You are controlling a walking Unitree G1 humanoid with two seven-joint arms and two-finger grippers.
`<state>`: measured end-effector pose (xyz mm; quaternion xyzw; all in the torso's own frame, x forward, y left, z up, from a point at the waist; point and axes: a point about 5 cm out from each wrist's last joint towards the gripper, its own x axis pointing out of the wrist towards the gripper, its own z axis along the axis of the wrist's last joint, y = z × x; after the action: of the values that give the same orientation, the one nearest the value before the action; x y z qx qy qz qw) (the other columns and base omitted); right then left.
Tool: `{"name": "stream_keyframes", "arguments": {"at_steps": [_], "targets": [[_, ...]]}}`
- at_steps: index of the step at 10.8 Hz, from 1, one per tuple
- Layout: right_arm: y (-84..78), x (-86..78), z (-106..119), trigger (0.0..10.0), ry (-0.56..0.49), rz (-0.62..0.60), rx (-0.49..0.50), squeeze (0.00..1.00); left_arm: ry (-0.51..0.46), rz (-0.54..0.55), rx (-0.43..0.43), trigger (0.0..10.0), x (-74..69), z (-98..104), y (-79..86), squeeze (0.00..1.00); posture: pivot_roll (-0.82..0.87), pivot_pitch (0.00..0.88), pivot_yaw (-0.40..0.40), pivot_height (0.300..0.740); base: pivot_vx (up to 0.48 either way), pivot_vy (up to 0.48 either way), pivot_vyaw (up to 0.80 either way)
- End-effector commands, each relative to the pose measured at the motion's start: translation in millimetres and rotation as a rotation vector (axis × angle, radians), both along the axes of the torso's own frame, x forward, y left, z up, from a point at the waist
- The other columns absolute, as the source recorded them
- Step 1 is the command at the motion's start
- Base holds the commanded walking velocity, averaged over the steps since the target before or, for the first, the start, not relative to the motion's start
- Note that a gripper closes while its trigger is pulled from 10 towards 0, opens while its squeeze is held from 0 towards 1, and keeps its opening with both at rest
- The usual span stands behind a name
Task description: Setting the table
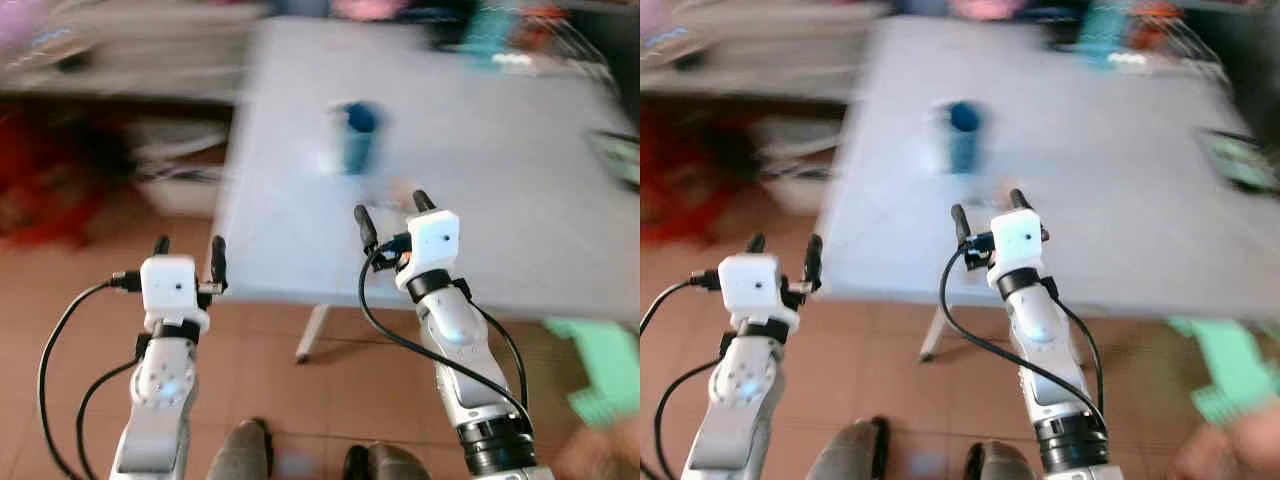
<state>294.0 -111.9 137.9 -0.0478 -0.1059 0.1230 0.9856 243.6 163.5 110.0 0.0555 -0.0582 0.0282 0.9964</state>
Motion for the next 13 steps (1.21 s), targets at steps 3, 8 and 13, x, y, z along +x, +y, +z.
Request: {"name": "stream_keyframes", "arguments": {"at_steps": [3,8,13], "targets": [[-13.7,1.2,-8.1,10.0,0.09,-0.115,0.076,0.0,0.016,-0.038,-0.012,10.0,-4.9,1.9,4.1,0.0,0.05,0.206,-0.032,0.74,0.0,0.0,0.0],[-11.5,24.0,3.5,10.0,0.155,-0.143,0.154,0.0,0.015,-0.123,-0.015,10.0,-3.5,6.7,-4.3,0.0,0.04,0.232,0.004,0.74,0.0,0.0,0.0],[-0.3,36.3,0.2,10.0,0.292,-0.134,0.143,0.0,0.02,-0.138,-0.02,10.0,-1.6,6.3,-7.0,0.0,0.03,0.224,0.0,0.74,0.0,0.0,0.0]]}}
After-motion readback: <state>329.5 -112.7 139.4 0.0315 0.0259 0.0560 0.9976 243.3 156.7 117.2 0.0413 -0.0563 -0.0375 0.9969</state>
